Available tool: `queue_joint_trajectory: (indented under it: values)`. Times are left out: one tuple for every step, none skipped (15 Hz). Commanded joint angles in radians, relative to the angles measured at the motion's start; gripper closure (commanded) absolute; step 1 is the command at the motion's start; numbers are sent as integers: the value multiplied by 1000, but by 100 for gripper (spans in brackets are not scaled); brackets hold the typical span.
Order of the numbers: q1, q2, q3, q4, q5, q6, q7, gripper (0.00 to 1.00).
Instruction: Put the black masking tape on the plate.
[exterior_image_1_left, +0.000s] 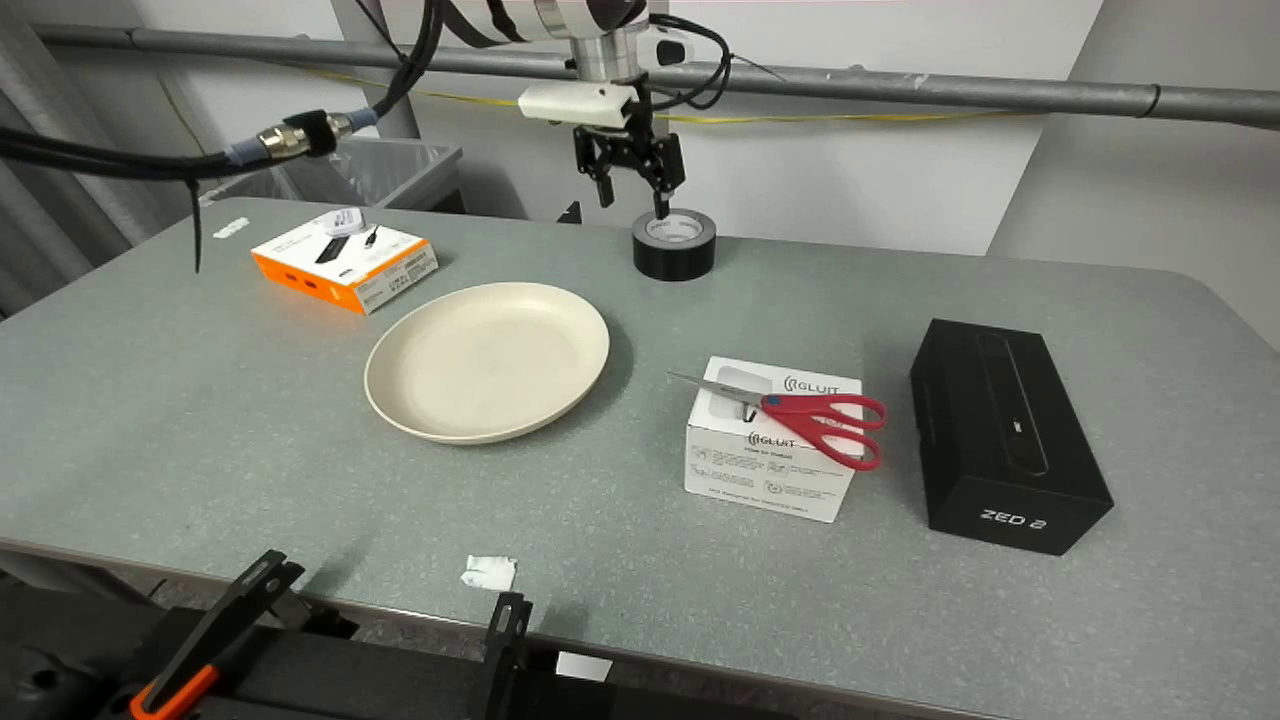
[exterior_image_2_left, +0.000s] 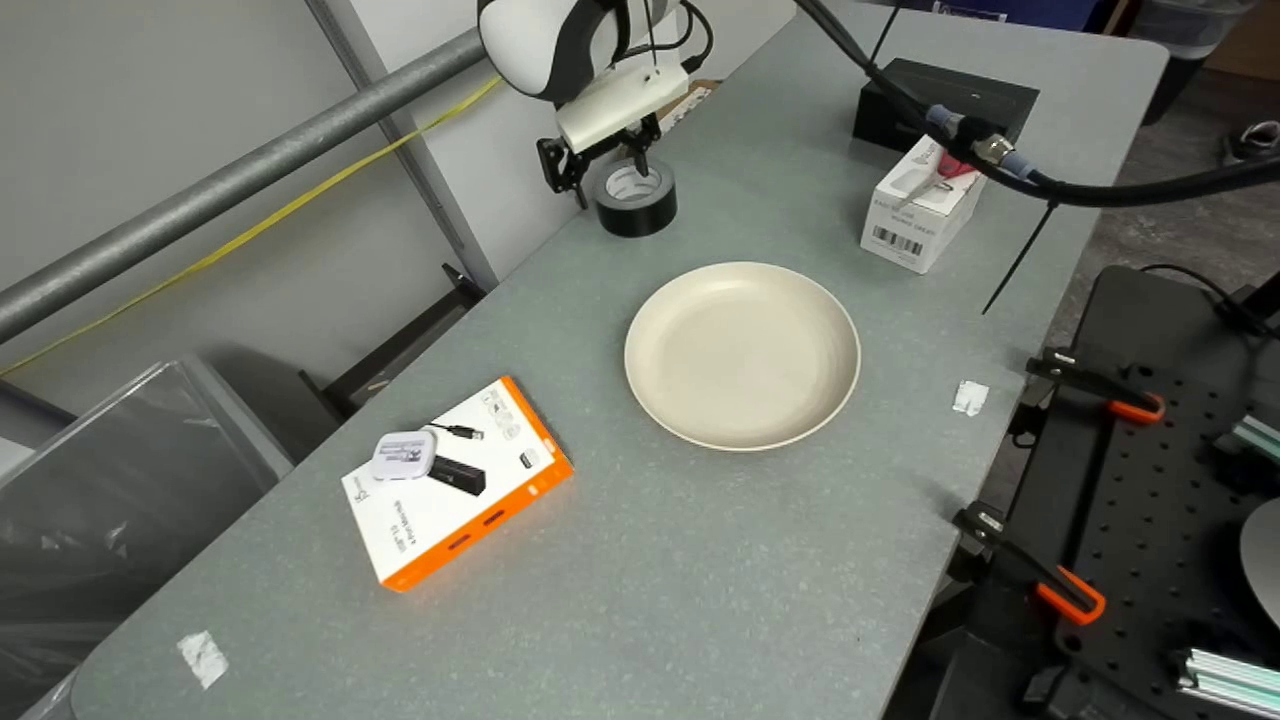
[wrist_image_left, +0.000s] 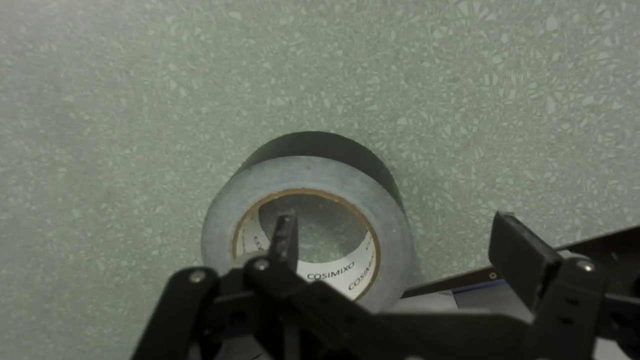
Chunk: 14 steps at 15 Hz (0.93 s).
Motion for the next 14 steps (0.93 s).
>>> queue_joint_trajectory:
  values:
    - [16,145,-26,181,0,1,53,0]
    - [14,170,-26,213,4,-10,57,0]
    - [10,196,-24,244,8,-18,57,0]
    - [7,217,-23,271,10,-27,57,25]
    - [6,236,-25,295,10,-29,58,26]
    - [4,247,-25,311,12,-31,59,32]
    - [2,254,-25,326,14,-33,59,42]
    - [-5,248,-19,330,22,-38,54,50]
    - [-12,242,-12,338,31,-51,47,58]
    - [-17,227,-9,340,40,-67,48,65]
    - [-26,205,2,333,51,-90,33,74]
    - [-40,169,26,309,65,-114,-8,81]
    - [-42,118,43,258,72,-107,-45,88]
    - [-42,78,56,221,76,-106,-72,96]
